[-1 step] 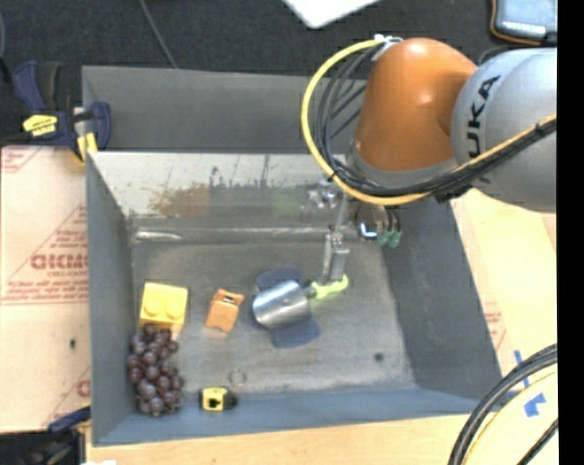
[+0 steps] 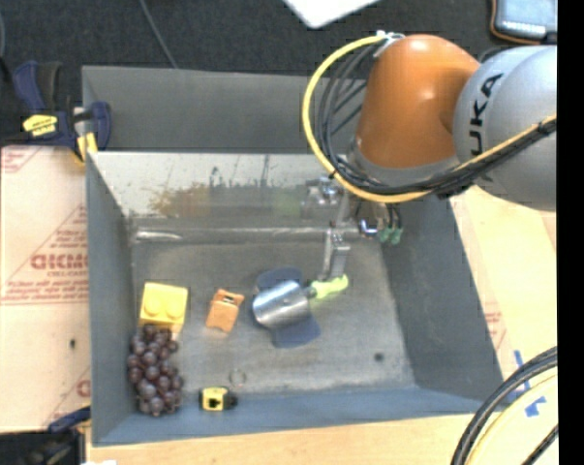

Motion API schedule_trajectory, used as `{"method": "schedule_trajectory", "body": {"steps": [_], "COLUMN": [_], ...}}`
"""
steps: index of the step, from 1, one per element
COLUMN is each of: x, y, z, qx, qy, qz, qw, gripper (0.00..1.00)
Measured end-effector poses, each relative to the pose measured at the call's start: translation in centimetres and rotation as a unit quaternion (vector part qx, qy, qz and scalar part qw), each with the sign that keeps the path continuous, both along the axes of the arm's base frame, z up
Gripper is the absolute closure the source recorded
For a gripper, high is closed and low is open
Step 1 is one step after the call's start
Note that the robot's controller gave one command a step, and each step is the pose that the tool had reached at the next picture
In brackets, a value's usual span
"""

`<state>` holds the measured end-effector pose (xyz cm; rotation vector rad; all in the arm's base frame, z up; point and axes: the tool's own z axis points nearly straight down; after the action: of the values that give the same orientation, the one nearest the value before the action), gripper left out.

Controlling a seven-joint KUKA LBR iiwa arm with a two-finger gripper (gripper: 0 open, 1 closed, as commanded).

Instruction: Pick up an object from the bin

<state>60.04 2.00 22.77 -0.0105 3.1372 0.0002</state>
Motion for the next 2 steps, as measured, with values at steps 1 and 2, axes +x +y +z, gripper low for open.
{"method": "schedule_trajectory", "body": {"steps": [1, 2], "x": [-4.7, -6.5], "y": [0.5, 1.0], "z": [-5.2, -10.9], "qx": [-0.001, -0.001], "qy": [-0.0009, -0.0023], "qz": [0.023, 0.066], "qw": [0.9997, 0.9978], "gripper": [0.0, 0.0]}}
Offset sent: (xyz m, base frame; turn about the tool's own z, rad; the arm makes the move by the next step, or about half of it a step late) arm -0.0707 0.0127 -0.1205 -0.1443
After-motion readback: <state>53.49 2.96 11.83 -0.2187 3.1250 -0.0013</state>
